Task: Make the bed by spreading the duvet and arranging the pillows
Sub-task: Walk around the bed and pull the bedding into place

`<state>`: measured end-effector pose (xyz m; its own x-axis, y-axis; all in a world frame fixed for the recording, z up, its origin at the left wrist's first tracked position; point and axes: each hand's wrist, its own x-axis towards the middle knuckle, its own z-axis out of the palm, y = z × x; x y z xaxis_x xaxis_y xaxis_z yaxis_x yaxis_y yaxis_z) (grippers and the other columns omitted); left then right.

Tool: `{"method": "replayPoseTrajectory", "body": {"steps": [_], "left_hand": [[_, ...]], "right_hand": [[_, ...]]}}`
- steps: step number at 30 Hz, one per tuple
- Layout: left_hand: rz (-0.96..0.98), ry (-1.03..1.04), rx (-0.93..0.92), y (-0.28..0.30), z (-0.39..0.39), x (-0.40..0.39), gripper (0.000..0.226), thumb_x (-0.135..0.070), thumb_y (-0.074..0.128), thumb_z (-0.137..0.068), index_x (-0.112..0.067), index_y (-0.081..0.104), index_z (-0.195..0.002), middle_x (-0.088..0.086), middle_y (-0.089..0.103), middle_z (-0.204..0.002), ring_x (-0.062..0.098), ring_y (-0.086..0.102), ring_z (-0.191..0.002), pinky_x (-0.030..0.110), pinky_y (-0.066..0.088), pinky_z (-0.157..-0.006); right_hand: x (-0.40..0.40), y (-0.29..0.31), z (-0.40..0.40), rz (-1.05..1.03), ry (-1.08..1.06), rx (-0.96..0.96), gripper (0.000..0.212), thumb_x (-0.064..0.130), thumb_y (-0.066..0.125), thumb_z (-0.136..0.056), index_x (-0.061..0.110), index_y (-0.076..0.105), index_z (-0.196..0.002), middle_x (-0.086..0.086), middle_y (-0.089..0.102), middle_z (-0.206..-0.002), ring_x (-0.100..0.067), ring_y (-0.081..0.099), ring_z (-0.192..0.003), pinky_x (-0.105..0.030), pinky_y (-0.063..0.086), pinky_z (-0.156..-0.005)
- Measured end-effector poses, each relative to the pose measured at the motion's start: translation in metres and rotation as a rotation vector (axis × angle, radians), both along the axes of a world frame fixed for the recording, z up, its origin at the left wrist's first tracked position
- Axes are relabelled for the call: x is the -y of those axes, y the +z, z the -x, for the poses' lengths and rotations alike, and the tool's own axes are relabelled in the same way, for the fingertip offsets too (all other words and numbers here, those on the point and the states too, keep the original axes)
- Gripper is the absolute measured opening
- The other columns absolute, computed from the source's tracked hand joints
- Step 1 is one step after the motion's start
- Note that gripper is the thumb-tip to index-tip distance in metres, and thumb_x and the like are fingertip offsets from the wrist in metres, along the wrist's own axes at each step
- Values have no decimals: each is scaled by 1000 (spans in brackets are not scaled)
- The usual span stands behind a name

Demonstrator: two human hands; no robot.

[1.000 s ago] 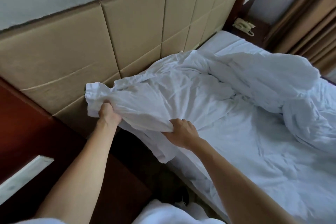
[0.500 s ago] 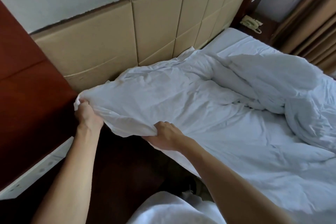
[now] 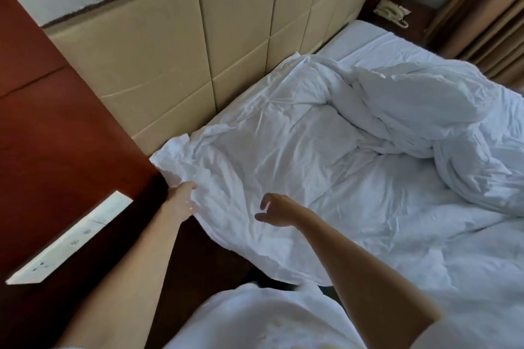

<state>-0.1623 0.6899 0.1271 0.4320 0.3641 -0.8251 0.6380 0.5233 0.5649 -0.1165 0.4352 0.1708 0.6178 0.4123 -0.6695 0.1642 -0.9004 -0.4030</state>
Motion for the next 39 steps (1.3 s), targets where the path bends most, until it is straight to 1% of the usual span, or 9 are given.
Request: {"method": "replayPoseTrajectory", "body": {"steps": [3, 4, 9, 16, 20, 26, 31, 35, 39], "left_hand": [[23, -62, -33, -7, 5, 24, 3, -9, 52, -91, -7, 54, -90, 7, 47, -87, 22, 50, -72, 34, 44, -63], [13, -93, -32, -8, 2, 33, 7, -6, 51, -92, -8, 53, -85, 7, 48, -83, 21, 50, -71, 33, 44, -61], [-47, -250, 40, 0, -20, 76, 16, 1, 45, -93, -8, 57, -86, 9, 55, -76, 22, 54, -63, 33, 44, -58], [-293, -558, 120, 26, -63, 149, 23, -3, 43, -94, -12, 57, -78, 7, 59, -73, 19, 56, -60, 25, 41, -55], [-361, -739, 121, 35, -84, 201, 21, -3, 42, -94, -10, 58, -82, 7, 62, -74, 18, 58, -58, 23, 41, -52], [-389, -843, 85, 42, -103, 294, 18, -4, 42, -94, -8, 59, -88, 8, 64, -78, 18, 60, -59, 23, 44, -49], [-420, -881, 152, 58, -133, 367, 18, -4, 43, -93, -8, 59, -87, 8, 64, -77, 19, 60, -58, 22, 44, -49], [-428, -948, 142, 63, -144, 394, 17, -6, 45, -93, -9, 60, -88, 9, 66, -80, 18, 63, -60, 23, 46, -51], [-460, -959, 130, 63, -165, 400, 16, -7, 45, -94, -8, 60, -90, 8, 66, -80, 19, 62, -61, 24, 46, -54]], "right_hand": [[17, -1, 4, 4, -50, -35, 31, 41, 57, -95, 17, 60, -114, -2, 59, -121, -23, 58, -110, -34, 47, -88], [24, 0, 4, 4, -64, -41, 30, 40, 56, -96, 16, 61, -114, -2, 59, -118, -22, 59, -109, -33, 46, -86], [67, 4, -1, 5, -163, -33, 18, 40, 55, -94, 23, 59, -100, -4, 75, -94, -15, 71, -84, -34, 54, -89], [139, 28, -25, 12, -260, 42, 14, 34, 52, -93, 22, 60, -96, -6, 75, -82, -17, 67, -89, -31, 54, -83], [194, 37, -43, 22, -282, 64, 21, 32, 50, -94, 18, 61, -105, -8, 74, -90, -19, 69, -89, -33, 55, -82], [298, 41, -67, 46, -248, 89, 25, 36, 49, -94, 18, 61, -108, -5, 72, -92, -16, 69, -87, -31, 51, -76], [373, 58, -98, 114, -187, 151, 33, 27, 44, -99, 4, 60, -115, -14, 66, -111, -27, 65, -100, -32, 47, -76], [404, 61, -118, 112, -181, 137, 33, 25, 43, -99, 2, 61, -114, -15, 71, -103, -26, 62, -104, -29, 42, -71], [413, 59, -143, 66, -208, 137, 31, 30, 47, -98, 8, 61, -114, -12, 68, -101, -25, 63, -102, -32, 47, -76]]}}
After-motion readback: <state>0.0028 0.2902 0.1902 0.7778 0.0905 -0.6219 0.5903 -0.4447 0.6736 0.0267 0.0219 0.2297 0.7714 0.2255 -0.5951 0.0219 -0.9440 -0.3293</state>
